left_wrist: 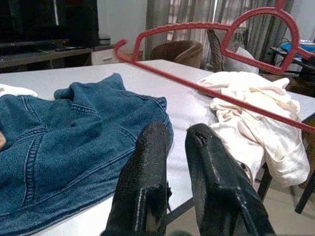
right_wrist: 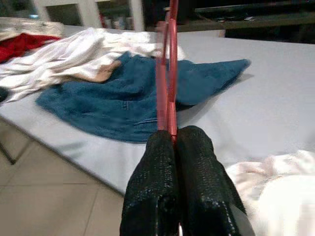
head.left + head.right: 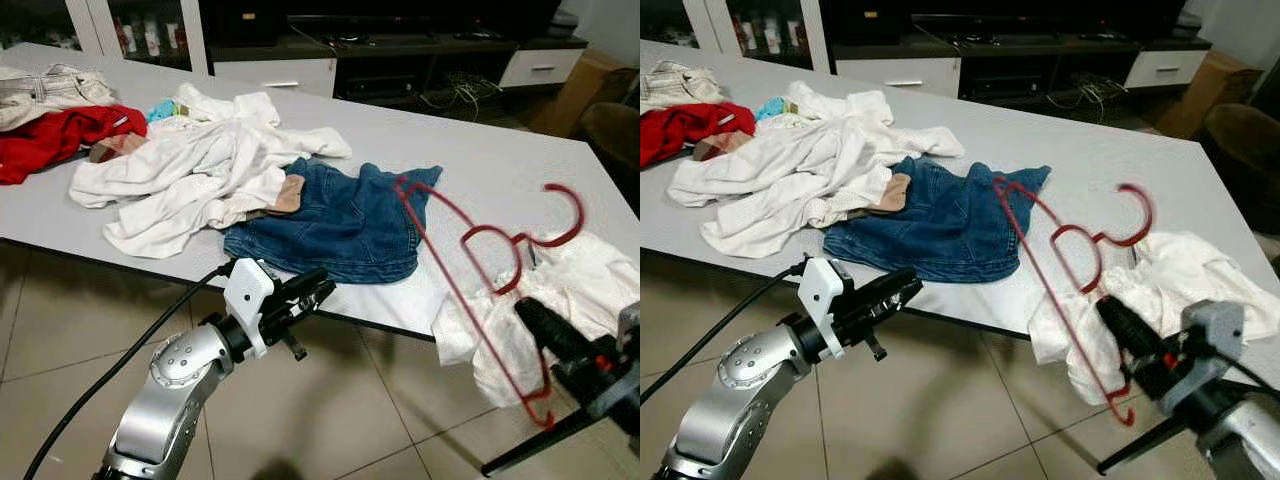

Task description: Hang hanger

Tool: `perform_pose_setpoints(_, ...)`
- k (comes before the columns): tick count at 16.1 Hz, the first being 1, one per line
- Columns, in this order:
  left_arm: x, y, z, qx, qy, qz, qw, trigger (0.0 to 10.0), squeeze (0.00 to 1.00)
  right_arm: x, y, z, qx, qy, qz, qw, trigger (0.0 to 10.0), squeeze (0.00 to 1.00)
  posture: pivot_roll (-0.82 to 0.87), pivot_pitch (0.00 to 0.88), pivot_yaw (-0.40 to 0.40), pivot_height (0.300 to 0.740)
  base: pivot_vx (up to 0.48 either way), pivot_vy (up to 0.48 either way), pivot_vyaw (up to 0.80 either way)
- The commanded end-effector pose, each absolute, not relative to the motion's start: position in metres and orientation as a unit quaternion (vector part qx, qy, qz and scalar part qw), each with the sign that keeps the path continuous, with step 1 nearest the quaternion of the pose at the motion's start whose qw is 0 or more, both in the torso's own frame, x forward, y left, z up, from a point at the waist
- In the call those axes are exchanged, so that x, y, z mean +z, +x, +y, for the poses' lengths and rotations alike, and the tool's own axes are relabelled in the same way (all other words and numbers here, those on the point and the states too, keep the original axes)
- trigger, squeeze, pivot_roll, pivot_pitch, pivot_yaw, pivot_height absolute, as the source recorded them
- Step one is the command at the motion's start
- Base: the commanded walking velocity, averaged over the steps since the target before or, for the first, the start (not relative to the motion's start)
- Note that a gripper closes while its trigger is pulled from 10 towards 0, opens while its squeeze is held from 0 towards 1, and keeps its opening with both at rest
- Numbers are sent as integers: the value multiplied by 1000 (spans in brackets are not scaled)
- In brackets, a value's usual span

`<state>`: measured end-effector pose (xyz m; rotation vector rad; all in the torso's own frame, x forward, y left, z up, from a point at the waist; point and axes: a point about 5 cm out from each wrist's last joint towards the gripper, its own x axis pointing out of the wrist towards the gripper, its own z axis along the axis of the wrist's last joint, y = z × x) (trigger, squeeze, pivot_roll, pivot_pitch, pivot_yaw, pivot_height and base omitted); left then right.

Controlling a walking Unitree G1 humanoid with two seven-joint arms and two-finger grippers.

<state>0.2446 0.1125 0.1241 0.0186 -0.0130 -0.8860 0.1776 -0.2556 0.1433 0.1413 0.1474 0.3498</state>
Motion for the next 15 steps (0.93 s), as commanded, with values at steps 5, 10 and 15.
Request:
perform_pose_setpoints(5,124,246,108,-433,7,-9,902,10000,0,121,194,-262,84,-2,121,989,10000,0,-89,0,-47,740,0,0,0)
perform_pose_setpoints(10,124,246,107,-432,8,-12,902,10000,0,114,200,-261,78,-29,138,987,10000,0,-88,0,-51,740,0,0,0)
perform_pose_setpoints(15,124,260,116,-412,53,-19,910,10000,0,112,202,-259,78,-31,141,986,10000,0,-88,0,-54,740,0,0,0)
